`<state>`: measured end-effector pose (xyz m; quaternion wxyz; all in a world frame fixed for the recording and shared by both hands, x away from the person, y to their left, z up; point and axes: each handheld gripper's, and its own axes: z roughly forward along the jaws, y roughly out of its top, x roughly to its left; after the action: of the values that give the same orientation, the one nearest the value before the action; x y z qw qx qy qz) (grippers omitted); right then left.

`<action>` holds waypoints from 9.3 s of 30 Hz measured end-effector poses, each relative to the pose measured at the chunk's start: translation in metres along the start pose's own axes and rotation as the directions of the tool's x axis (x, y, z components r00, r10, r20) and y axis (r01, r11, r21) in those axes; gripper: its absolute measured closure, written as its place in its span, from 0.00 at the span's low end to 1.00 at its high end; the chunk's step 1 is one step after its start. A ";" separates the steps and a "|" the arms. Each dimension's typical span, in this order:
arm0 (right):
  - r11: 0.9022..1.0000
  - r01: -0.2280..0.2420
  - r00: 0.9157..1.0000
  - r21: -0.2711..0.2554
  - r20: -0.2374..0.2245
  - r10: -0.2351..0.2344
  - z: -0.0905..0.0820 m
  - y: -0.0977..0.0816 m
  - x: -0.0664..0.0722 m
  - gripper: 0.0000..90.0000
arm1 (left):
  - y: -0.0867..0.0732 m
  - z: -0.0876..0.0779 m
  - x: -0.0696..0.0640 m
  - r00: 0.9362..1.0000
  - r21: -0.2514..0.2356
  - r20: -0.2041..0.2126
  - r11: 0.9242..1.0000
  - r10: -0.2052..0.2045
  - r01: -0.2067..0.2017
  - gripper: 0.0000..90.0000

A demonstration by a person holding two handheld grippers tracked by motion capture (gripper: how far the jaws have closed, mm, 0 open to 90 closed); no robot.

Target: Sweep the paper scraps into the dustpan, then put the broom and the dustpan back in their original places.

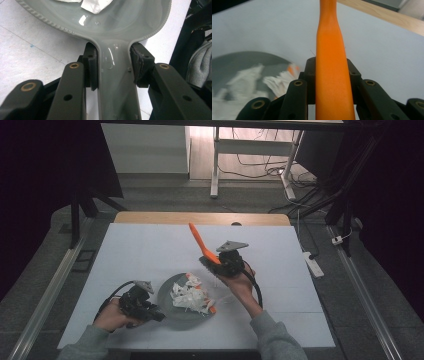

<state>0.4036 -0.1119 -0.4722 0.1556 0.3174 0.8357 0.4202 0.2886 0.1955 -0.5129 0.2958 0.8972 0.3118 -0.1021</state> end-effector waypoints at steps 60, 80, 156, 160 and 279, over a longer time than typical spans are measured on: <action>0.993 -0.032 0.996 0.114 0.088 0.022 -0.045 -0.053 0.001 0.78 | 0.000 0.005 -0.002 1.000 0.014 -0.001 1.000 0.000 0.000 0.68; 0.996 -0.058 0.998 0.074 -0.017 0.059 -0.008 -0.043 0.044 0.78 | 0.001 0.006 -0.003 1.000 0.019 0.006 1.000 0.006 -0.006 0.68; 0.998 -0.012 0.997 -0.057 -0.078 0.008 -0.030 -0.011 0.051 0.78 | -0.003 0.007 -0.005 0.999 -0.040 -0.030 0.999 0.029 -0.030 0.68; 0.998 -0.021 0.997 -0.063 -0.074 0.017 -0.034 -0.012 0.046 0.78 | -0.004 0.006 -0.005 0.999 -0.050 -0.046 0.998 0.025 -0.027 0.68; 0.996 -0.064 0.998 0.062 0.006 0.064 -0.129 -0.119 -0.043 0.49 | -0.063 -0.035 -0.020 0.880 -0.478 -0.305 0.858 -0.365 0.190 0.39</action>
<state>0.3202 -0.2709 -0.4909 0.1339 0.3498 0.8374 0.3981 0.2338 0.2463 -0.5072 0.4025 0.7550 0.5068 0.1056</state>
